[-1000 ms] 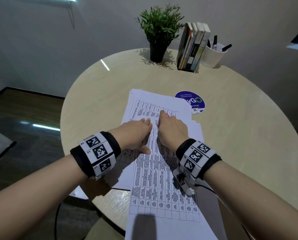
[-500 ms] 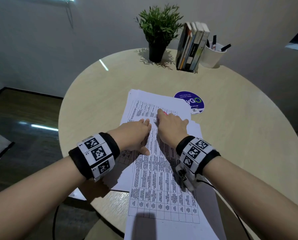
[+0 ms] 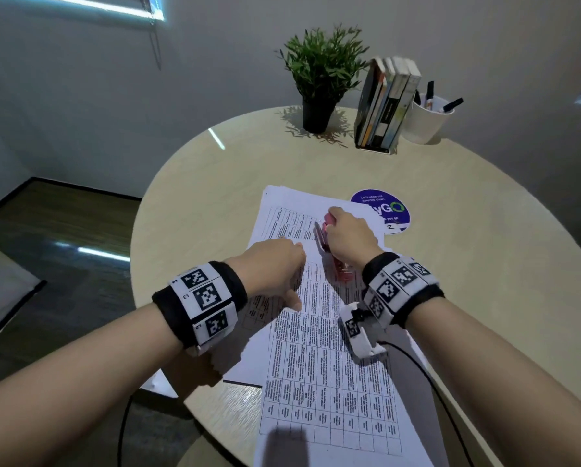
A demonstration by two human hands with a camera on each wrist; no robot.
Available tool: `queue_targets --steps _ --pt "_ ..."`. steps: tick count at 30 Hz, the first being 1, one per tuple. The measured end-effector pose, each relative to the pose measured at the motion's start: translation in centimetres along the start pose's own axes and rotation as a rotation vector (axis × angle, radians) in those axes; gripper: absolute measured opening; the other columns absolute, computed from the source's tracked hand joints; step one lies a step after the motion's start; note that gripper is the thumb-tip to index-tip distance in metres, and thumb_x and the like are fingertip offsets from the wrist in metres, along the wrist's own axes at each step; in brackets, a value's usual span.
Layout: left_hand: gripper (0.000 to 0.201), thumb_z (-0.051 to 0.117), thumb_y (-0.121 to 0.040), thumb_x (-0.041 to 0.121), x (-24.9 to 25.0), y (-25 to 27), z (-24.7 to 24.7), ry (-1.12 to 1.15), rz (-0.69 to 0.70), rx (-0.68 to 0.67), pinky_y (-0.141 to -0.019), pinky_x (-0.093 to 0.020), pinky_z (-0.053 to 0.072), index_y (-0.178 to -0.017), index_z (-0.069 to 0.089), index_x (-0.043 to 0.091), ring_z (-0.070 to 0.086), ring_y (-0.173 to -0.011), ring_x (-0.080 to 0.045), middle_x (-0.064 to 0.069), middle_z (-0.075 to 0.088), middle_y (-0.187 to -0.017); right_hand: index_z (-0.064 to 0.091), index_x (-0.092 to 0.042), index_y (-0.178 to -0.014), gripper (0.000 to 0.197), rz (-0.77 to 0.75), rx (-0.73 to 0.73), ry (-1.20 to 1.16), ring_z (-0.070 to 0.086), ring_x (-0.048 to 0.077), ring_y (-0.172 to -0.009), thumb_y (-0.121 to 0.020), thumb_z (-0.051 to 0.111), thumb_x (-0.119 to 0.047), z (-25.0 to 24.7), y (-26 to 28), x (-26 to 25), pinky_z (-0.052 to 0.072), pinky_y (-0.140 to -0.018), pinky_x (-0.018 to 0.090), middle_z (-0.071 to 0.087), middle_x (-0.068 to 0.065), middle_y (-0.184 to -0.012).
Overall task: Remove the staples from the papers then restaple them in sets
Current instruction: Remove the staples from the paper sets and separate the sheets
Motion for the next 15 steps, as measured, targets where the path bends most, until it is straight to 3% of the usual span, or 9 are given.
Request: queue_targets --steps 1,2,7,10,13,15 --pt "0.062 0.082 -0.063 0.054 -0.2 -0.2 -0.6 0.051 -0.004 0.062 -0.066 -0.035 0.05 -0.101 0.063 0.009 0.059 -0.094 -0.023 -0.003 0.06 -0.101 0.052 -0.011 -0.124 0.028 -0.012 0.004 -0.052 0.054 0.04 -0.113 -0.1 0.038 -0.017 -0.5 0.1 0.2 0.044 -0.094 0.046 0.061 0.019 -0.122" --pt "0.057 0.084 -0.061 0.051 -0.5 -0.4 -1.2 0.107 -0.018 0.118 -0.063 -0.032 0.045 -0.095 0.063 0.011 0.057 -0.09 -0.02 0.002 0.056 -0.093 0.051 -0.01 -0.129 0.031 -0.025 0.007 -0.102 0.055 0.04 -0.112 -0.102 0.037 -0.017 -1.0 0.2 0.5 0.045 -0.094 0.046 0.061 0.021 -0.124" --pt "0.086 0.088 -0.049 0.055 -2.0 -2.2 -2.0 0.136 -0.135 0.058 -0.085 -0.038 0.045 -0.115 0.051 0.014 0.045 -0.109 -0.023 -0.001 0.047 -0.118 0.047 -0.019 -0.14 0.039 -0.062 0.042 -0.307 0.057 0.028 -0.101 -0.102 0.041 -0.021 -2.3 1.3 2.2 0.046 -0.081 0.033 0.06 0.011 -0.125" --pt "0.082 0.092 -0.05 0.047 -2.2 -2.5 -2.2 0.21 -0.198 -0.001 -0.083 -0.037 0.051 -0.116 0.055 0.012 0.053 -0.102 -0.024 -0.005 0.056 -0.115 0.044 -0.017 -0.142 0.042 -0.054 0.068 -0.367 0.06 0.028 -0.104 -0.101 0.045 -0.025 -2.7 1.9 3.3 0.046 -0.081 0.031 0.059 0.006 -0.125" --pt "0.066 0.089 -0.059 0.042 -2.2 -2.5 -2.0 0.266 -0.218 -0.025 -0.073 -0.031 0.049 -0.109 0.062 0.009 0.057 -0.093 -0.024 -0.007 0.062 -0.107 0.049 -0.008 -0.127 0.033 -0.026 0.093 -0.374 0.06 0.026 -0.089 -0.101 0.047 -0.027 -3.2 2.6 4.2 0.042 -0.066 0.029 0.062 0.009 -0.109" --pt "0.05 0.086 -0.066 0.034 -2.2 -2.5 -1.9 0.321 -0.214 0.021 -0.07 -0.029 0.045 -0.101 0.064 0.006 0.058 -0.089 -0.024 -0.007 0.065 -0.1 0.052 -0.008 -0.116 0.026 -0.023 0.138 -0.357 0.058 0.026 -0.087 -0.1 0.047 -0.027 -3.6 3.1 4.7 0.037 -0.064 0.03 0.062 0.009 -0.1"
Point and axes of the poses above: each hand's wrist, its own y-axis away from the middle knuckle, its own z-axis out of the palm, x = y × z, the point moved 5 cm from there along -y, towards the middle knuckle
